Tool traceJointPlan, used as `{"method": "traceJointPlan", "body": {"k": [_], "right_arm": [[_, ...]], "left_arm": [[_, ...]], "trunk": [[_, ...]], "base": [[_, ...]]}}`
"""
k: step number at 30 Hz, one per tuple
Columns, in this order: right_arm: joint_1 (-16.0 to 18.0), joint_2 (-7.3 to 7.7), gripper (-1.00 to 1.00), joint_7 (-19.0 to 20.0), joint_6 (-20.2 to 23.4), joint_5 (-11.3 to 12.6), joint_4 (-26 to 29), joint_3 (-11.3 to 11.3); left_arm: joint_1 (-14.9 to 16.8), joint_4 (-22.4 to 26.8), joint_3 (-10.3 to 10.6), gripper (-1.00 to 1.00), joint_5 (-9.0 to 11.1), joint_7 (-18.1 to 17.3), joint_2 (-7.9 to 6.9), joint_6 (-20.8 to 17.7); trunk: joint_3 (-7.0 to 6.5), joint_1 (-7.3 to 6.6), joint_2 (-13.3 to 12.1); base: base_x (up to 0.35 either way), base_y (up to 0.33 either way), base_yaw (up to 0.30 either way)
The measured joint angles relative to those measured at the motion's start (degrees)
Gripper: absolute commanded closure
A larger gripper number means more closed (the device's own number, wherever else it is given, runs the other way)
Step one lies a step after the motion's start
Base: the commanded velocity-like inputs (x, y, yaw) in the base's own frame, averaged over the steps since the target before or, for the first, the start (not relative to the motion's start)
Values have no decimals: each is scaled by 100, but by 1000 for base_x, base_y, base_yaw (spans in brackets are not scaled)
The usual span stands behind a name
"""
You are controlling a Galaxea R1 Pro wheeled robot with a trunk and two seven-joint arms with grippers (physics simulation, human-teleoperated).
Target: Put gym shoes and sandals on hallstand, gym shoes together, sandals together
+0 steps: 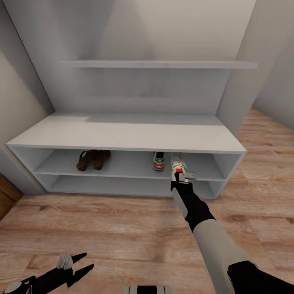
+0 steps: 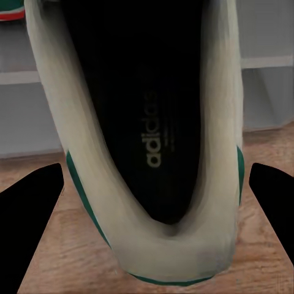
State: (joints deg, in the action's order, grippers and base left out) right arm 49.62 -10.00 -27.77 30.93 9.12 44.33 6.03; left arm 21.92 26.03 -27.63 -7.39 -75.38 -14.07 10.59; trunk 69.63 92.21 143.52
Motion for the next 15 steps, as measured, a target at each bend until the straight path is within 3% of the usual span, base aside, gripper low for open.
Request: {"method": "traceJointPlan", "body": {"k": [7,15], "right_arm": [[-2,0,100,0,-2,3,0,0],[-1,0,100,-1,-2,-3,0,7]], "left_arm": [[0,-3,-1,-100,-4,0,4,0],[8,-3,-7,-100,-1,1,-1,0]], "trunk": [[0,1,0],[0,3,0]], "base": [[307,0,0],[53,0,0]]}}
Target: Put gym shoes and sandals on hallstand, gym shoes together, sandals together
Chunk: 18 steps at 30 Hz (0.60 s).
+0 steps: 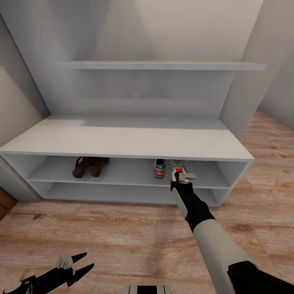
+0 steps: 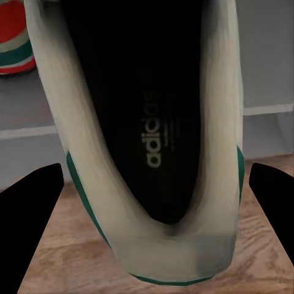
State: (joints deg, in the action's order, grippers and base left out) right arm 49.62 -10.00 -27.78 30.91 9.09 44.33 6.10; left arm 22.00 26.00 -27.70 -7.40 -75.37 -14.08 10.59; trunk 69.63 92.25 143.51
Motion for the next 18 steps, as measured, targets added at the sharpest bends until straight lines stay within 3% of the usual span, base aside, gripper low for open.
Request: {"method": "traceJointPlan", "body": {"k": [6,18], "right_arm": [[1,0,100,1,-4,0,-6,8],[-8,0,100,-9,-13,20,-14,18]], "left_arm": [[1,0,-3,-100,-5,1,4,-7],[1,9,5,-100,-1,-4,-15,0]], "trunk": [[0,-1,0],[48,6,2]], "base": [[208,0,0],[20,0,0]]}}
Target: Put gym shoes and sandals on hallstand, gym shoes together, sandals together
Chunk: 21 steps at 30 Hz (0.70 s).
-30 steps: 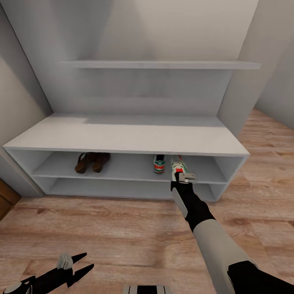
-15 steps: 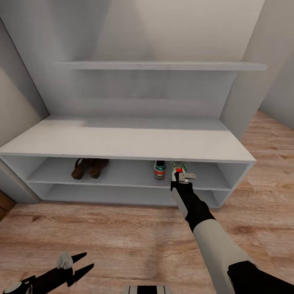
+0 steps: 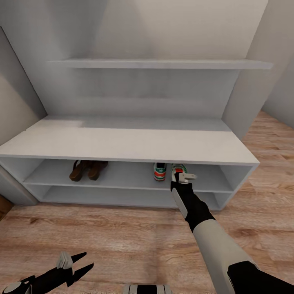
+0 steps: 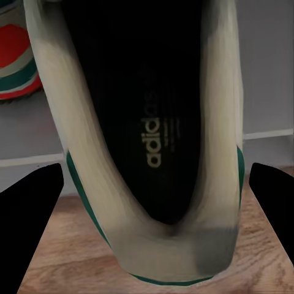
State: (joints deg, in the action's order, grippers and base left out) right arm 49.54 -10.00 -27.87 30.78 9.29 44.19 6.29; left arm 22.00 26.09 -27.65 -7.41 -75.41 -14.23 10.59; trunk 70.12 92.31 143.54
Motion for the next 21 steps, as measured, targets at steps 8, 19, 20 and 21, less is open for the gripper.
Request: {"method": "traceJointPlan", "body": {"k": [8,19,20,21], "right_arm": [[0,0,100,1,13,-27,5,1],[-5,0,100,1,14,-28,5,-4],[-5,0,100,1,14,-28,5,-5],[-5,0,100,1,15,-29,5,-6]], "left_arm": [[0,0,7,-100,3,-3,11,0],[-7,1,-47,-100,11,-37,2,1],[-8,1,-52,-100,11,-32,2,0],[-8,0,-54,-100,11,-26,2,0]], "trunk": [[168,12,7],[180,10,7],[180,10,7],[180,11,7]], "base": [[0,0,0],[91,19,0],[150,27,0],[96,17,0]]}}
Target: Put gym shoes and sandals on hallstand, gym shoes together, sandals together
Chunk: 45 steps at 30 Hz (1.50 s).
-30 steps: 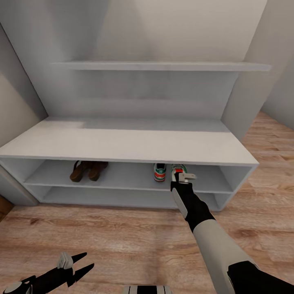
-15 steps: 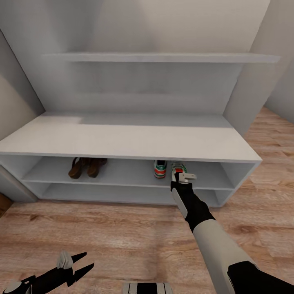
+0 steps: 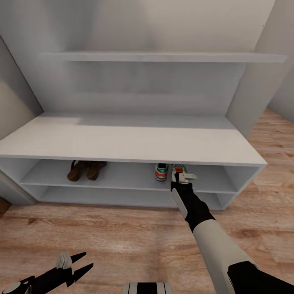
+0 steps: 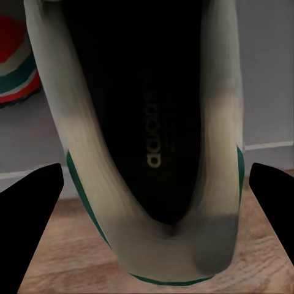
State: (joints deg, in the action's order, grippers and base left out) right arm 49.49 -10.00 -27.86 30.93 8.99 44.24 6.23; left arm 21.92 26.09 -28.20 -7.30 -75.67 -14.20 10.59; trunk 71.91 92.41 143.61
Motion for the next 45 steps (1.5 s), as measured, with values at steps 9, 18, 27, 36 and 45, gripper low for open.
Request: {"method": "traceJointPlan", "body": {"k": [9,18,27,36,45], "right_arm": [[0,0,100,0,0,-9,0,-2],[-1,0,100,-1,-4,-12,0,-2],[-4,0,100,0,-9,-18,0,-1],[-4,0,100,-4,-8,-18,0,-2],[-4,0,100,-9,-9,-18,0,-2]], "left_arm": [[8,0,4,-100,-2,14,-7,3],[8,0,9,-100,-9,20,-2,0],[8,0,10,-100,-9,27,-8,0],[8,-1,13,-100,-9,28,-9,0],[8,-1,11,-100,-9,28,-9,0]], "trunk": [[0,0,0],[0,1,0],[0,2,0],[0,0,0],[0,2,0]], "base": [[65,4,0],[147,0,0],[6,0,0],[124,0,0],[24,0,0]]}}
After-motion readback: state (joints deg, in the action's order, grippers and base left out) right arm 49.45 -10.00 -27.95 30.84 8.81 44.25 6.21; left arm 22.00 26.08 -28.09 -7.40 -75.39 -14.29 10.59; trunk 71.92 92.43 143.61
